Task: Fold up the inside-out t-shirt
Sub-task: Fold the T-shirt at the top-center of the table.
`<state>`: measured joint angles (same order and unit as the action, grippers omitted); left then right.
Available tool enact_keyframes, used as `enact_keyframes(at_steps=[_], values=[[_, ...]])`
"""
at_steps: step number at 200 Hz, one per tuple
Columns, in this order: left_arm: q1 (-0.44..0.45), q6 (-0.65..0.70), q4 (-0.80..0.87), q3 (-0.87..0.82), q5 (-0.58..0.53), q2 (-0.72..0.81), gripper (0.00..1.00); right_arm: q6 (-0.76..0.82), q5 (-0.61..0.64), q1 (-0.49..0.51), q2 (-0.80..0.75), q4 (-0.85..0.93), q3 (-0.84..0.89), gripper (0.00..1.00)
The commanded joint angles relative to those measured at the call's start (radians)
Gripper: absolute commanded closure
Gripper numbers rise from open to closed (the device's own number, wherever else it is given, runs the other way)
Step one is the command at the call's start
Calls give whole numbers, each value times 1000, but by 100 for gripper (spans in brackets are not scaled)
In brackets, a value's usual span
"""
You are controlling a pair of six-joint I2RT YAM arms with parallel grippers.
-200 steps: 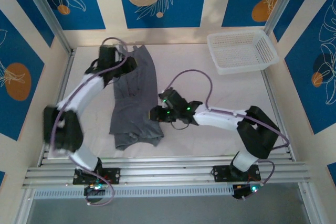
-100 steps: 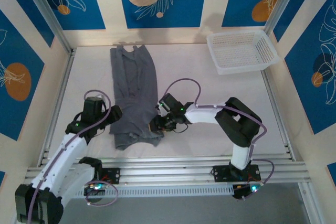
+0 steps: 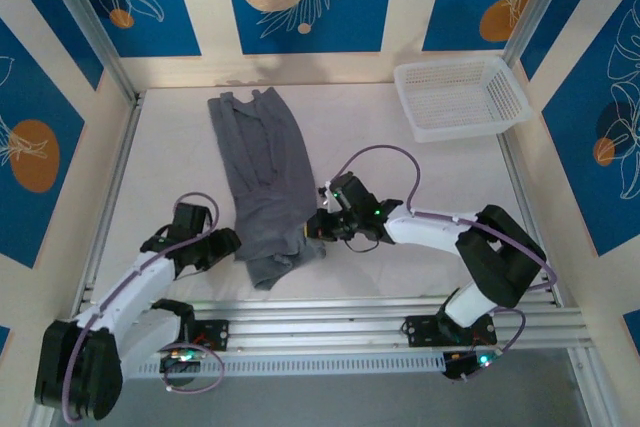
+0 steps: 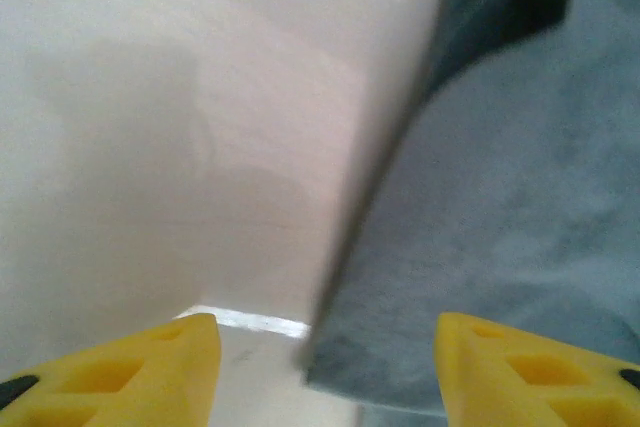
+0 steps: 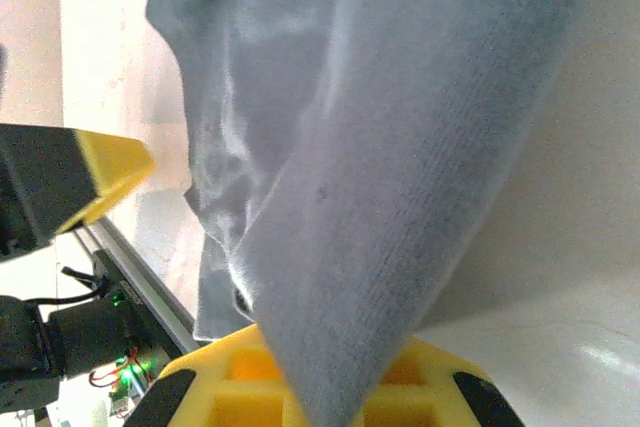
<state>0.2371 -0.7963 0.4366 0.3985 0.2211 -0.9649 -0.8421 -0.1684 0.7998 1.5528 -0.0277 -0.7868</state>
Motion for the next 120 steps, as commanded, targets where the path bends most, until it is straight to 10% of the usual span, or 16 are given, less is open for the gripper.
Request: enact_keyframes(at_steps=[1, 31, 77, 120], values=[[33, -8, -135, 28, 182, -70, 41, -11, -34, 28, 32, -38, -3, 100], [65, 8, -131, 42, 153, -138, 43, -29, -33, 29, 46, -64, 3, 100], [96, -12, -213, 38, 169, -193, 79, -15, -20, 31, 34, -40, 4, 100], [119, 27, -15, 89, -54, -152, 43, -26, -9, 32, 31, -47, 20, 100]])
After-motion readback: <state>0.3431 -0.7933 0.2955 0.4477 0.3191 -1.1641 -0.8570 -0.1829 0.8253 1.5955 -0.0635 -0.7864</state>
